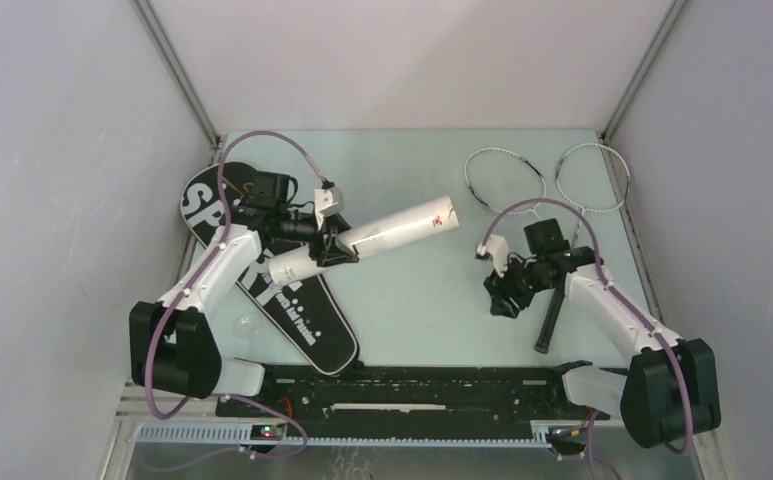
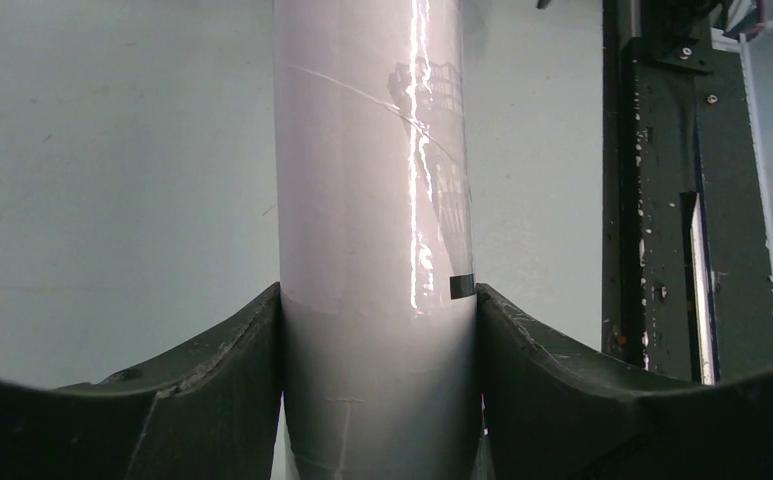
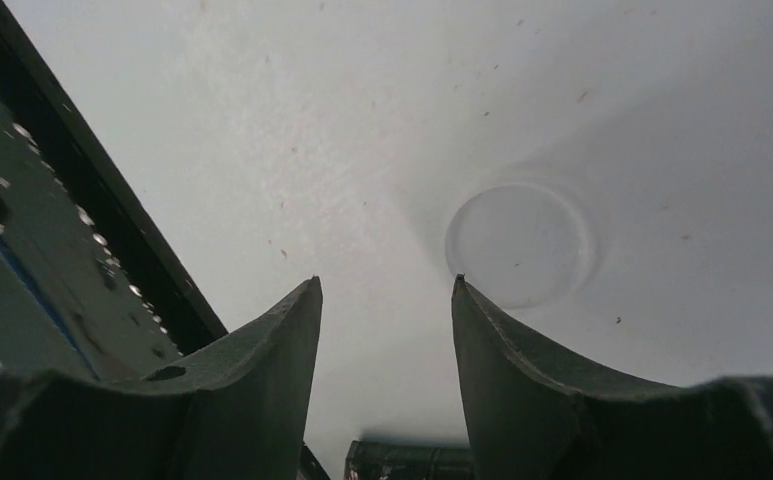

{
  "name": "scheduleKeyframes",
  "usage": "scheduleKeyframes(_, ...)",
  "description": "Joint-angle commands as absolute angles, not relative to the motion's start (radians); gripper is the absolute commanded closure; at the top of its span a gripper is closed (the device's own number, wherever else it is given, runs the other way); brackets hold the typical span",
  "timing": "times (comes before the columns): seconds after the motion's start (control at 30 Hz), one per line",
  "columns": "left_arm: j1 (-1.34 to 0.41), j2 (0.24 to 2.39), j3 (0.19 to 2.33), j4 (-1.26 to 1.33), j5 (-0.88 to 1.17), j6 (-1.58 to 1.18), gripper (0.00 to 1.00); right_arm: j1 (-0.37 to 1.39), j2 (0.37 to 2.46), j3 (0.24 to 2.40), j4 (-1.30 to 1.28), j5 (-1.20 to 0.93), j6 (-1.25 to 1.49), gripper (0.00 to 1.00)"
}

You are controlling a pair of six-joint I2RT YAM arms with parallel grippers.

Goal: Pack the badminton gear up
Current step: Pick up the lid from the center of the board.

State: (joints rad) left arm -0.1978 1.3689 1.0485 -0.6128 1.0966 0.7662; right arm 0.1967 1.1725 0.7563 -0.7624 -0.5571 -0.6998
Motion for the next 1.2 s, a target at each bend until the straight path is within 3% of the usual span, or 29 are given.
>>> scheduleKeyframes(0.0,-0.155,1.308,1.095,-0.581,1.112,0.716,0.63,0.291,1.181,0.716,-0.68,-0.37,-0.747,0.41)
scheduleKeyframes(0.4,-0.104,1.287,1.108,-0.581,1.127,0.706,0.63,0.405,1.327,0.715,-0.6,-0.226,-0.75,0.48)
scheduleKeyframes(0.83,-0.103,1.283,1.1,-0.581,1.133,0.714,0.63,0.417,1.404,0.724,-0.614,-0.242,-0.782,0.61)
scheduleKeyframes(0.93,-0.103,1.282,1.096,-0.581,1.141,0.715,0.63,0.418,1.408,0.725,-0.613,-0.241,-0.782,0.71)
scheduleKeyframes(1.07,-0.104,1.278,1.074,-0.606,1.184,0.786,0.63,0.373,1.355,0.776,-0.64,-0.306,-0.76,0.97)
scheduleKeyframes(1.17,-0.106,1.281,1.064,-0.658,1.221,0.878,0.62,0.298,1.277,0.873,-0.706,-0.472,-0.71,1.0)
